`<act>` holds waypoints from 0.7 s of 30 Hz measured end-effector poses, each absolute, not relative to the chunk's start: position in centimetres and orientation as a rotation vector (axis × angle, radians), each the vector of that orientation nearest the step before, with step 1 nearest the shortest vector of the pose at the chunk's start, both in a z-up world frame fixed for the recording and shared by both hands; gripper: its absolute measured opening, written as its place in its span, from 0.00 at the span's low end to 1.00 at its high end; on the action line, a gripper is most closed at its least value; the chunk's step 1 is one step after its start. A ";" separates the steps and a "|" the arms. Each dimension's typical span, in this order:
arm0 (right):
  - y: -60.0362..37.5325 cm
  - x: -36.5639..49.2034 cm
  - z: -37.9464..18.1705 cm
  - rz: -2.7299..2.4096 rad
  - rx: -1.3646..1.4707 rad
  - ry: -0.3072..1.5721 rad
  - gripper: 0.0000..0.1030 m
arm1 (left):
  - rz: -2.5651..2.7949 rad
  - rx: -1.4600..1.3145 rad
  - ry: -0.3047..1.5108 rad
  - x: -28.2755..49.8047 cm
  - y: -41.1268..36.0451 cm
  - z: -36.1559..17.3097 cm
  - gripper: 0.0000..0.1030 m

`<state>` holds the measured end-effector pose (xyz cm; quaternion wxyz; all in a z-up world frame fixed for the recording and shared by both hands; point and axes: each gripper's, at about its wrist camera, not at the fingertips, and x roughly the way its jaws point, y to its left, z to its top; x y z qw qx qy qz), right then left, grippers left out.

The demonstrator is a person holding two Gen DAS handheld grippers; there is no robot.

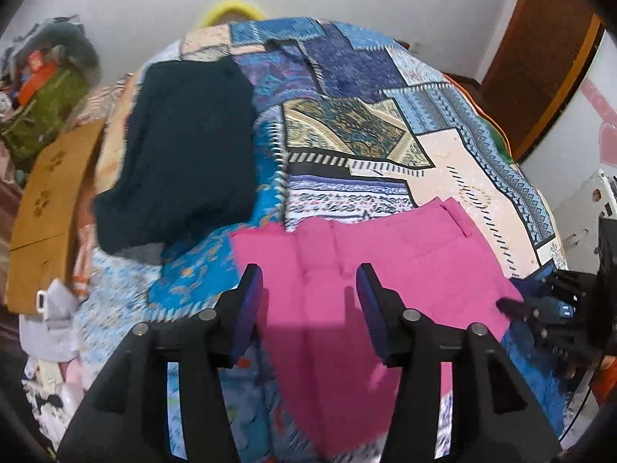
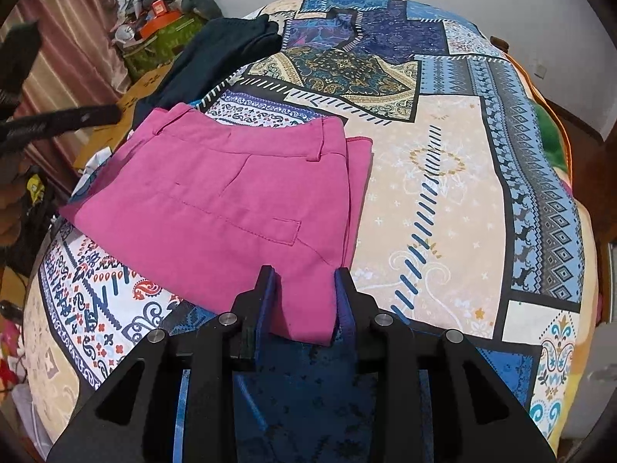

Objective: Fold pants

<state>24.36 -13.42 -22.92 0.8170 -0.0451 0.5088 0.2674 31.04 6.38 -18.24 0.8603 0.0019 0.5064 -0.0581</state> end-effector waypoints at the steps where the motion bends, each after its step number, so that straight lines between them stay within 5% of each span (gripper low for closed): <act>1: -13.4 24.4 -22.9 0.572 -0.101 1.087 0.29 | -0.119 0.012 1.079 31.8 6.0 -18.8 0.49; 7: -12.9 25.3 -22.3 0.612 -0.158 1.121 0.30 | -0.125 0.096 1.172 34.5 4.9 -22.2 0.49; 11: -13.2 27.5 -21.5 0.633 -0.103 1.100 0.40 | -0.170 0.080 1.169 34.6 5.1 -22.7 0.44; 21: -10.9 34.4 -23.8 0.610 0.007 1.126 0.39 | -0.210 0.093 1.139 34.1 4.7 -23.0 0.33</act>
